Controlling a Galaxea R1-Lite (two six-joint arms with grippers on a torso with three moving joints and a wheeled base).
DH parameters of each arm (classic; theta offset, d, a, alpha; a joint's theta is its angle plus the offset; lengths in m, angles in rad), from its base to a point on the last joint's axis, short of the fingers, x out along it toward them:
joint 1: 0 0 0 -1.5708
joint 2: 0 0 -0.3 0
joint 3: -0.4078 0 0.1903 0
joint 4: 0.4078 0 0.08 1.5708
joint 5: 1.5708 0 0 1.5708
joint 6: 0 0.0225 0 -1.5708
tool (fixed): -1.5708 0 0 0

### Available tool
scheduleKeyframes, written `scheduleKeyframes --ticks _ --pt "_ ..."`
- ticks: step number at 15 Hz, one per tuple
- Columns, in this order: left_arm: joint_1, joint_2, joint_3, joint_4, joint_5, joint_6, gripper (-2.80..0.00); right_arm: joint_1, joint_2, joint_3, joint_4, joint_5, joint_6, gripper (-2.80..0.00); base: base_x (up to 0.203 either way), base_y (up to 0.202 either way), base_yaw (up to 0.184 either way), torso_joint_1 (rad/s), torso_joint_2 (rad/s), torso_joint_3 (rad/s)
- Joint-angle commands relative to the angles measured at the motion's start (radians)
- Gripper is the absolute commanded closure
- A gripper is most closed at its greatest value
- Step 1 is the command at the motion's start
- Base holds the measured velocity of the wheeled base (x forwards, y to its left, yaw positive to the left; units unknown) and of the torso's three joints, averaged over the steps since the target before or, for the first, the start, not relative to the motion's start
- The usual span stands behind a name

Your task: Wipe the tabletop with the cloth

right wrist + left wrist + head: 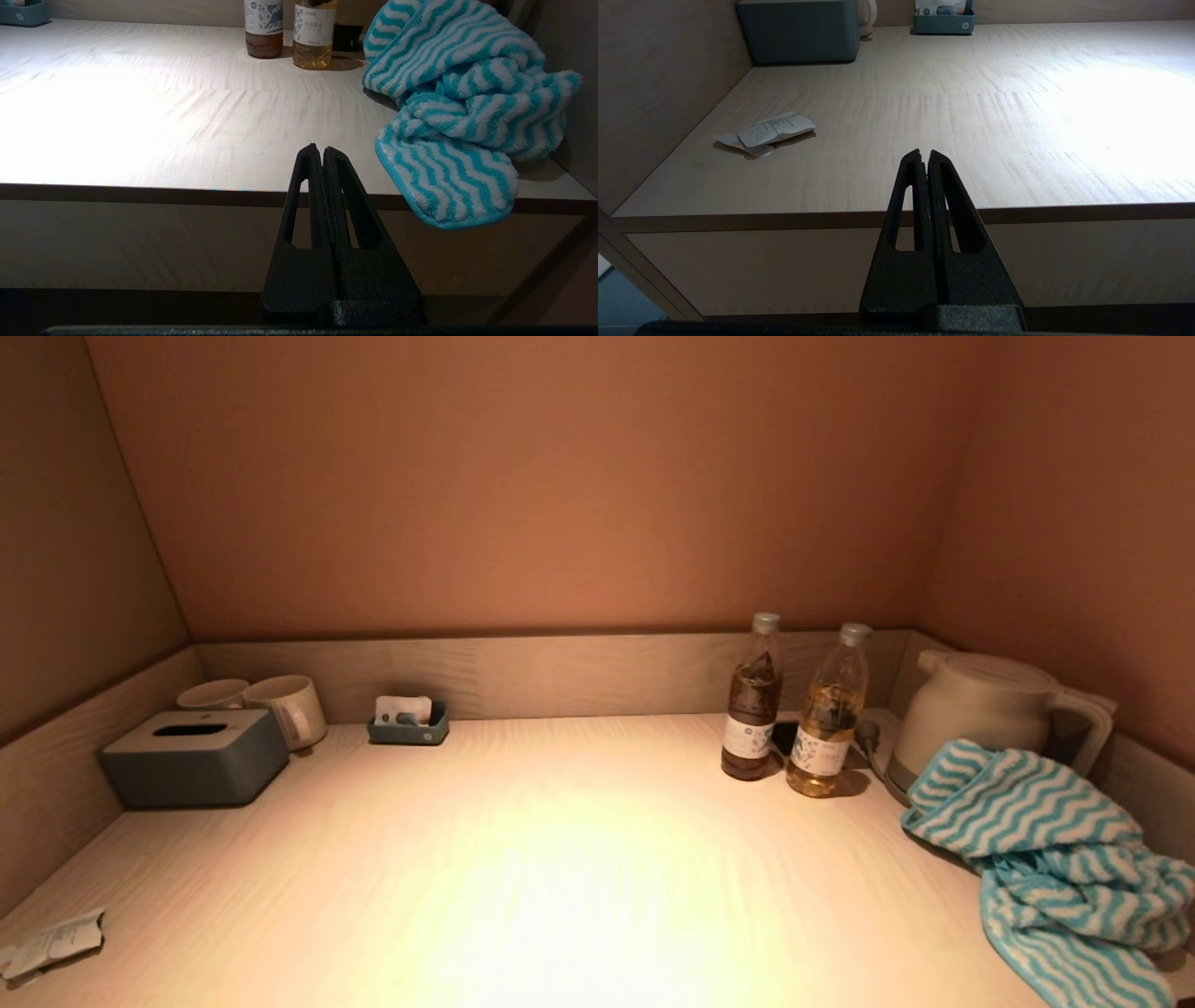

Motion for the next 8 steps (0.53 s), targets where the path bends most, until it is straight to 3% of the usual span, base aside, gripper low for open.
scheduleKeyframes --ticks 1,8 --pt "0.001 0.000 0.000 0.000 0.000 0.000 0.00 0.000 0.000 0.000 0.000 0.001 -0.001 0.00 0.000 0.000 0.000 0.000 0.00 0.000" --pt "0.001 0.000 0.000 0.000 -0.001 0.000 0.00 0.000 0.000 0.000 0.000 0.001 -0.001 0.00 0.000 0.000 0.000 0.000 0.00 0.000"
